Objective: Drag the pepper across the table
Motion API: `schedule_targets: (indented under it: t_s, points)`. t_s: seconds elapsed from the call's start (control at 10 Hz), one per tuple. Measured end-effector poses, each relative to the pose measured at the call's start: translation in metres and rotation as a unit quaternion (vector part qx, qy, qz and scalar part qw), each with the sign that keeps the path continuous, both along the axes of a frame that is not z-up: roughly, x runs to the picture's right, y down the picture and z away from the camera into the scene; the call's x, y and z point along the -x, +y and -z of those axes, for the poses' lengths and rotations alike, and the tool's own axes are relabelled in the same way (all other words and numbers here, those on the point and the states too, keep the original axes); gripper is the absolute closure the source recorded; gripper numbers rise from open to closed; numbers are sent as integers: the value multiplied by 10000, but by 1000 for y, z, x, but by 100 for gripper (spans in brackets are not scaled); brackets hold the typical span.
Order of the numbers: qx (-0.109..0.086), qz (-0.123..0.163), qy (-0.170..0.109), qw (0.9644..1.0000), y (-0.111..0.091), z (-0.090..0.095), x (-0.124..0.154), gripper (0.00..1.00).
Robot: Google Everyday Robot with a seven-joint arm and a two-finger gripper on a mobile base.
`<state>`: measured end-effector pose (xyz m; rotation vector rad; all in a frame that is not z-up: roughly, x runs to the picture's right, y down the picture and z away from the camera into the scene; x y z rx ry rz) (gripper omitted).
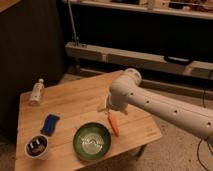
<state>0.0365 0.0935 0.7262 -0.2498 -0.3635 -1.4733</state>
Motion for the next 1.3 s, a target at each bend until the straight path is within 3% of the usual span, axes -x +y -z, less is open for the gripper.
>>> schedule_targets:
  t_s: [0.1,0.3,0.6,0.8,0.9,1.3]
  points:
    - [-99,45,33,9999,-2,1,1,20]
    - [65,-29,-76,9999,0,-5,0,20]
    - [557,-141,-547,9969,13,-56,5,20]
    - [701,-58,-651,9954,23,-94,13,20]
    - [734,-23,-660,9951,26,-103,13,20]
    - [924,245,-553,9939,25,-117,5,20]
